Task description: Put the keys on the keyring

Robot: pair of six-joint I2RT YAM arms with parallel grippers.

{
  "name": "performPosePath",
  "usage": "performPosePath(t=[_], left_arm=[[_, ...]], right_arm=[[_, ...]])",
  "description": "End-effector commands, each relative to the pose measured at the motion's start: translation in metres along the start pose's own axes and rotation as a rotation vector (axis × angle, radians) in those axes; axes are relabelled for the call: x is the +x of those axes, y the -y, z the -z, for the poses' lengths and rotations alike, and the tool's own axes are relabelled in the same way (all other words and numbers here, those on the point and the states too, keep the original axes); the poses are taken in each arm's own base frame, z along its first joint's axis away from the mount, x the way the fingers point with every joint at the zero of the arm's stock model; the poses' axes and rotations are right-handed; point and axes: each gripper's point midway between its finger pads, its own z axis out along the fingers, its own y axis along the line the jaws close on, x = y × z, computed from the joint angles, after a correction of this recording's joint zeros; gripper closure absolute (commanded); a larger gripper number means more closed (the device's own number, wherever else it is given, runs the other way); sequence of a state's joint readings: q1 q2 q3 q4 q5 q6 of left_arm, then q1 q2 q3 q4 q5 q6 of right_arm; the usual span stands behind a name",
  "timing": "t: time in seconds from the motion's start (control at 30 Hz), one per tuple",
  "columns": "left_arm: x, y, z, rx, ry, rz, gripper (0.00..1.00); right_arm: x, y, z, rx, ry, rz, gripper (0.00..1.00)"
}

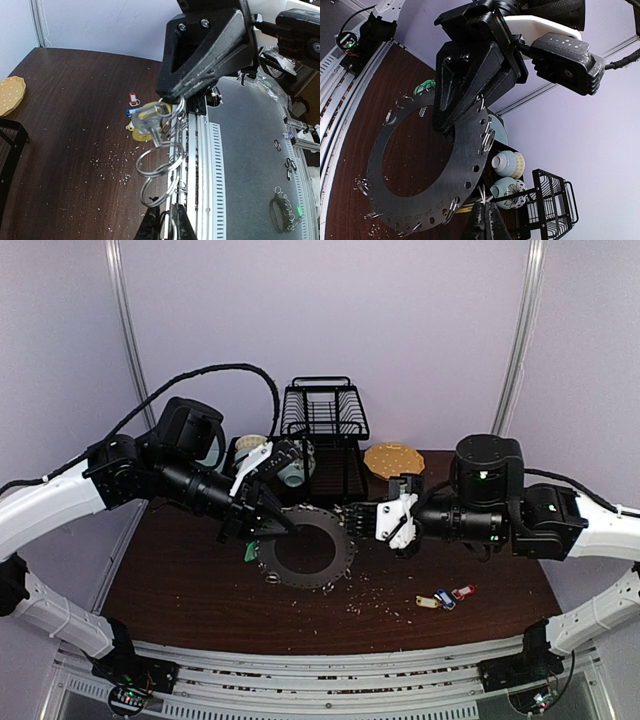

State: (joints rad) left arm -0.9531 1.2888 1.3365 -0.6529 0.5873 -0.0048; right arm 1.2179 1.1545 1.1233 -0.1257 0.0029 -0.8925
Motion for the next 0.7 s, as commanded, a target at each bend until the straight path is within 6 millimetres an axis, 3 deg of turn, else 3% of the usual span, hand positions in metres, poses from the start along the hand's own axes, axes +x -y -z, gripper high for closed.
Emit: performPosePath(t=[0.0,0.23,0.67], left_arm=[[-0.021,0.007,0.005,0.018,0.062,-0.061,1.0],[-0.021,0.007,0.006,0.019,0.062,-0.063,1.0],[-0.025,0.009,0.009,0.019,0.074,-0.069,1.0]], right_arm=[[-0.011,0.005,0.002,-0.005,0.033,0.009,1.0],[-0.025,0.014,0.01,0.01,0.104,-0.046,1.0],[-0.026,0.0,0.011,-0.051,0.126,-0.034,1.0]])
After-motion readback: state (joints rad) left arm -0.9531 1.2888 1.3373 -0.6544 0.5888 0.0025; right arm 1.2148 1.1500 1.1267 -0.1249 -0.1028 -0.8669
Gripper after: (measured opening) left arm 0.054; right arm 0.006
